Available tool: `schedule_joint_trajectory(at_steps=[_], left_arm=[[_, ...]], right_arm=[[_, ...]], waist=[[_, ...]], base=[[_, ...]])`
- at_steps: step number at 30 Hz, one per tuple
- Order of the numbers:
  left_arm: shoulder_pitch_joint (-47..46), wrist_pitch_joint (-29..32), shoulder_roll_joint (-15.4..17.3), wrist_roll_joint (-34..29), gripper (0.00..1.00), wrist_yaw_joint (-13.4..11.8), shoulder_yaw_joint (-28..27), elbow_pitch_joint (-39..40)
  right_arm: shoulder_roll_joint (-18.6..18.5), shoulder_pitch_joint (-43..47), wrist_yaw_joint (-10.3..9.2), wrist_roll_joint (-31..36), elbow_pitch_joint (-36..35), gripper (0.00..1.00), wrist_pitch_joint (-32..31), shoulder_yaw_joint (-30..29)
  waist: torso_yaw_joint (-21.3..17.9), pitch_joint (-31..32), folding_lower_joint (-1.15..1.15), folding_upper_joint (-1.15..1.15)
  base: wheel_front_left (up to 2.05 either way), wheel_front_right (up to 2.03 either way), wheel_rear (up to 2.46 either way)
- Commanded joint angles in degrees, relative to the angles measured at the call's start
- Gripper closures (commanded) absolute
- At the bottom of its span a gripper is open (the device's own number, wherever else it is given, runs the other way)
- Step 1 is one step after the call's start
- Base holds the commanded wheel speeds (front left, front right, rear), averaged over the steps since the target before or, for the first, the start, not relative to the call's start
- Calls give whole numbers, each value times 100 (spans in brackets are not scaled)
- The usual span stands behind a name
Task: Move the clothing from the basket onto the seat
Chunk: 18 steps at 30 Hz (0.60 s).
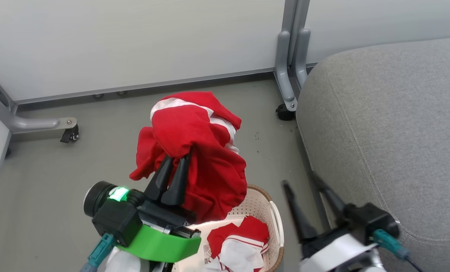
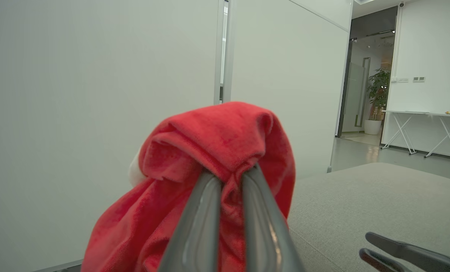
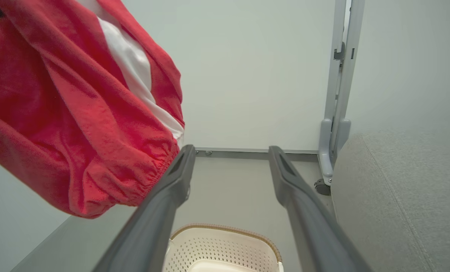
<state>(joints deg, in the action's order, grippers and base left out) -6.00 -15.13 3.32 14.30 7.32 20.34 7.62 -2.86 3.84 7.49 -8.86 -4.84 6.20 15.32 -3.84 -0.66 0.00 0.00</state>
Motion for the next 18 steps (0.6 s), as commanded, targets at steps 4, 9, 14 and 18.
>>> schedule_joint_trajectory(at_steps=[4,9,14,18], left_arm=[[-84,-2,2,-29,100,25,23,23],[-210,-2,-3,-30,100,23,138,25],[-286,-2,-9,20,100,24,304,13],[-316,-2,-11,52,100,24,422,-1]], right_arm=[[-14,-488,0,-260,116,0,67,749],[-14,-1230,0,-538,502,0,251,1447],[-11,-1928,0,-691,1063,0,421,1874],[-11,-2414,0,-893,1592,0,409,2286]], waist=[[39,-107,0,0],[125,-207,0,0],[250,-248,0,0],[338,-251,0,0]], base=[[0,0,0],[0,0,0],[0,0,0],[0,0,0]])
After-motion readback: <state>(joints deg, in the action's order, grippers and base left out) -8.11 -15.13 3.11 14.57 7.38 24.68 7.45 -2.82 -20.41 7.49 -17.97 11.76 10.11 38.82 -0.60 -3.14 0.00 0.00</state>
